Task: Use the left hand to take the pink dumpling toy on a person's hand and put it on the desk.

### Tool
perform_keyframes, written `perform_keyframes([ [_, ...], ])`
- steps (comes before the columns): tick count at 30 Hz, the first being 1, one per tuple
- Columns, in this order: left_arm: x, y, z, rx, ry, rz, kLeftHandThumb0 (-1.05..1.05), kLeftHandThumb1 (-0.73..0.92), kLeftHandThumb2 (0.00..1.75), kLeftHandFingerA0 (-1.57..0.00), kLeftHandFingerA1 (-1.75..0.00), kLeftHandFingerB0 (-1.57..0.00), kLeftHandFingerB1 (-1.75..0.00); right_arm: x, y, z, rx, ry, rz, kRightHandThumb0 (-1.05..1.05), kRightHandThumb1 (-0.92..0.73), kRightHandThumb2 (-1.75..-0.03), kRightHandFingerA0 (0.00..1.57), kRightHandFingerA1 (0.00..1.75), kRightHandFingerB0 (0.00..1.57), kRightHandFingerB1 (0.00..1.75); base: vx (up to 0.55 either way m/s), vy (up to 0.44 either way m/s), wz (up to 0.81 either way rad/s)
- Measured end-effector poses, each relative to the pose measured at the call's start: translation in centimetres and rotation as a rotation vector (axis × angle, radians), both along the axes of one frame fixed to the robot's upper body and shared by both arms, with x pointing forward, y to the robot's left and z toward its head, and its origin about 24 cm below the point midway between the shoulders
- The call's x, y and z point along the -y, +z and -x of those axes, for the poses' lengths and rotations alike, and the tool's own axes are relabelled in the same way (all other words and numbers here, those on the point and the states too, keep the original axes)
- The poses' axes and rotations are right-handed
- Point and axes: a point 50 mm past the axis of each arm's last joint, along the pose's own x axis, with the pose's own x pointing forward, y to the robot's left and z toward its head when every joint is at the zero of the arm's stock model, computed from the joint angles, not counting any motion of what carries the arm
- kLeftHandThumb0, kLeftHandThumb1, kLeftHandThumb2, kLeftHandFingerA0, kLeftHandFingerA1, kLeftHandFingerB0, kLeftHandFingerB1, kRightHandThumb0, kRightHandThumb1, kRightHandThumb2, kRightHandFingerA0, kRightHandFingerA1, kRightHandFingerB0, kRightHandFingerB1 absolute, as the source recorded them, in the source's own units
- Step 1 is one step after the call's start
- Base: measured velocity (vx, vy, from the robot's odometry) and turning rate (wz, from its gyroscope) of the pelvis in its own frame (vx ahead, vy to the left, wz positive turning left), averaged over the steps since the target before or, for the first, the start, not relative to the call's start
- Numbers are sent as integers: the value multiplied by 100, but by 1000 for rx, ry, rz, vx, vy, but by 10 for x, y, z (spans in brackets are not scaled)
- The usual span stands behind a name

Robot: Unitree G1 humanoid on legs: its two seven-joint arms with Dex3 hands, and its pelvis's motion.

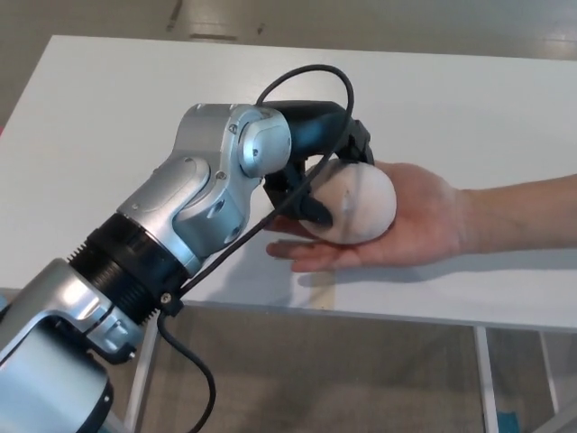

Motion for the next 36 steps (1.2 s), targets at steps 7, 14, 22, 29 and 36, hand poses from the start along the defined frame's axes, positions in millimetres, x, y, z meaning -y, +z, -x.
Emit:
perform_keyframes([
  [7,-1,-10,1,41,-3,17,-27,76,49,-58,-168,-89,-80,0,2,-5,10,6,0,-26,-71,-61,63,44,58,44,0,0,0],
  [14,-4,-17,2,96,-8,51,-33,63,85,-85,-131,-86,-76,0,3,-6,14,7,-2,-27,-71,-61,63,44,57,43,0,0,0],
  [22,-5,-14,2,131,-13,65,-21,77,61,-64,-161,-85,-82,0,3,-6,14,4,-3,-27,-71,-61,63,44,57,43,0,0,0],
  [29,-7,-13,1,138,-11,71,-21,77,61,-64,-161,-77,-103,0,3,-7,15,1,-5,-26,-71,-61,63,44,57,43,0,0,0],
  [36,-8,-11,0,148,-5,79,-22,77,61,-63,-162,-69,-119,0,3,-7,15,3,-4,-26,-71,-61,63,44,56,43,0,0,0],
])
